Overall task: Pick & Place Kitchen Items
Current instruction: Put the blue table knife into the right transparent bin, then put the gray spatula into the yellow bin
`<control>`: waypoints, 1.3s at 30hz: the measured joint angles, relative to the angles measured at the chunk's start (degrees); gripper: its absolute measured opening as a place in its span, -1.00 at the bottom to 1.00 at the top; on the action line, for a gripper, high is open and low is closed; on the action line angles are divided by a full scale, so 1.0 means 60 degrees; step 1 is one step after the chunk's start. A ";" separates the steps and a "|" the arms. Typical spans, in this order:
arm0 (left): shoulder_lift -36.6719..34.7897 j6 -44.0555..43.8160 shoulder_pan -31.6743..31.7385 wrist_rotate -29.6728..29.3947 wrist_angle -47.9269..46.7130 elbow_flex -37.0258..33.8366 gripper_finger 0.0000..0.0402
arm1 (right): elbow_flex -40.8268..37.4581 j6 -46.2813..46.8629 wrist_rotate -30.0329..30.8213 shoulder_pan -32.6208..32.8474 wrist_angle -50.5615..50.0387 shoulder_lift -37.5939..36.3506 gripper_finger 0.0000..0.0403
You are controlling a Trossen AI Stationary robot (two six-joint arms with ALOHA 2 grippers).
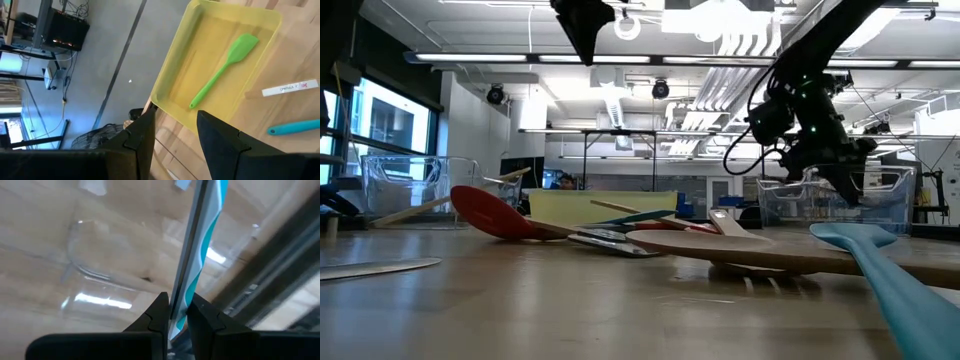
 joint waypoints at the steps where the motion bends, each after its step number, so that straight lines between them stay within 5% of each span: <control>1: 0.0000 0.0003 -0.0003 0.0000 0.0000 0.0000 -0.30 | 0.0000 0.0002 0.0144 0.0004 -0.0067 -0.0070 -0.82; 13: 0.0000 0.0011 0.0000 -0.0084 0.0002 0.0000 -0.30 | 0.0000 0.0634 -0.0295 -0.0486 -0.0669 -0.0319 -0.82; 22: -0.0004 -0.0090 0.0000 -0.0071 -0.0187 0.0000 -0.30 | 0.0000 0.0546 -0.0385 -0.0539 -0.0838 -0.0319 -0.39; 29: -0.0004 -0.0092 0.0000 -0.0033 -0.0186 0.0000 -0.30 | 0.0018 0.0496 0.0196 -0.0539 -0.0845 -0.0387 -0.31; 34: -0.0004 -0.0091 0.0000 -0.0028 -0.0184 0.0000 -0.30 | 0.0475 0.0341 0.0962 -0.0441 -0.0838 -0.1167 -0.34; 39: -0.0007 -0.0058 -0.0242 0.0143 -0.0182 0.0000 -0.30 | 0.1347 -0.0166 0.0671 0.0077 -0.0755 -0.2537 -0.35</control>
